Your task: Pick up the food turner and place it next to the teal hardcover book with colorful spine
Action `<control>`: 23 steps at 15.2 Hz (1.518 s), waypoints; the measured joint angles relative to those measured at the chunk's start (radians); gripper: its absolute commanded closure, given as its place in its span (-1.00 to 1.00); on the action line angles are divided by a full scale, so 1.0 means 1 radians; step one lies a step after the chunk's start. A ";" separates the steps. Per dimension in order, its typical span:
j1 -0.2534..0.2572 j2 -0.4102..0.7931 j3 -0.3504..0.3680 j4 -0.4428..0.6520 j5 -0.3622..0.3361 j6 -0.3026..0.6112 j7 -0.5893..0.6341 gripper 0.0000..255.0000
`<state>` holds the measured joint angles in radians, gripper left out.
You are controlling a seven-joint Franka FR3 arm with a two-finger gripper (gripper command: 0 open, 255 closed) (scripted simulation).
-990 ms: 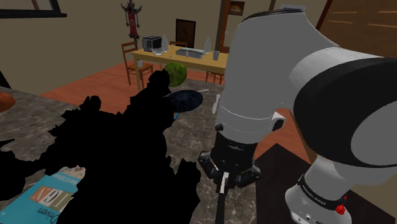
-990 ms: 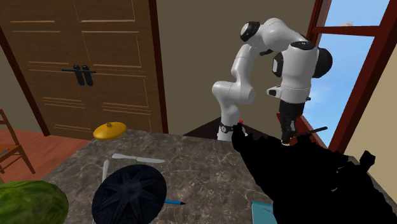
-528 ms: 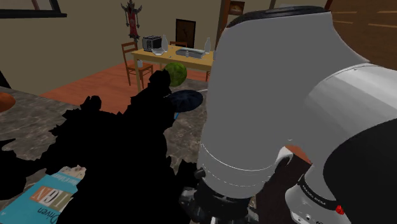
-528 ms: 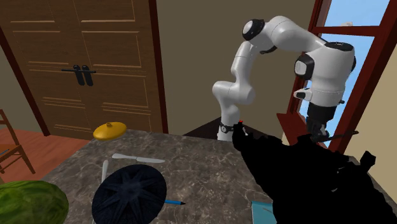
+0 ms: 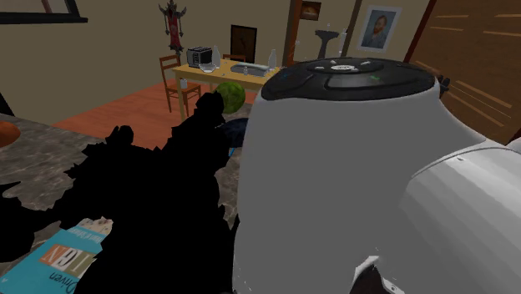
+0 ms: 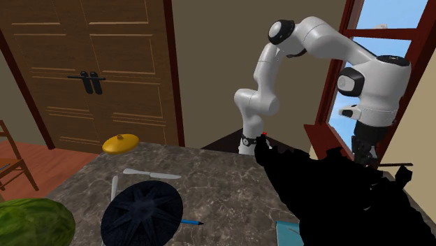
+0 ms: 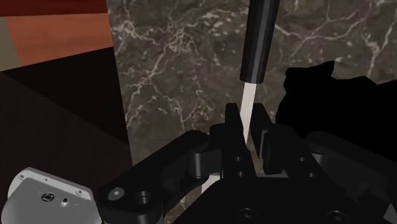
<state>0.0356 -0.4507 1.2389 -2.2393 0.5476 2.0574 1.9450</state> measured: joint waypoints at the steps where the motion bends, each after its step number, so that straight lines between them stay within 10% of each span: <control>1: -0.010 0.008 0.016 -0.007 0.000 0.016 0.001 1.00; 19: -0.151 0.079 0.226 -0.079 0.004 0.196 0.004 1.00; 20: -0.150 0.078 0.226 -0.080 0.004 0.196 0.004 -1.00; 23: -0.144 0.080 0.238 -0.081 0.008 0.181 0.005 -1.00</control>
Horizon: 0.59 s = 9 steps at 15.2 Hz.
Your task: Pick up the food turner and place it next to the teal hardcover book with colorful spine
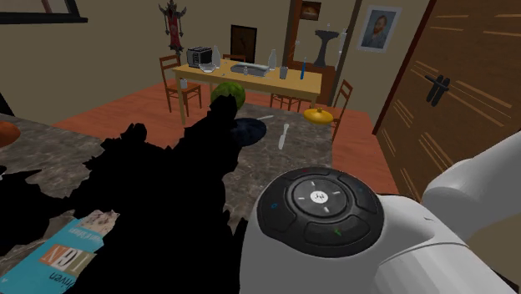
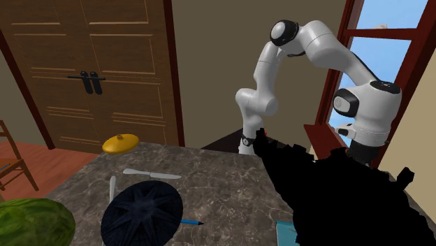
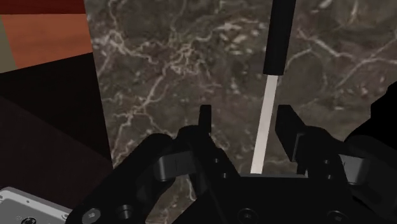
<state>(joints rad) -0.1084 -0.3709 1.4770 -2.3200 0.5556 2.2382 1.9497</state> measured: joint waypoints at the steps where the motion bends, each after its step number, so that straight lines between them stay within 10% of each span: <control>1: -0.001 0.000 0.002 0.000 0.000 0.005 0.000 -1.00; 9: 0.118 -0.059 -0.190 0.045 -0.004 -0.122 -0.008 -1.00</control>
<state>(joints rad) 0.0098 -0.4296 1.2875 -2.2747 0.5513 2.1162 1.9415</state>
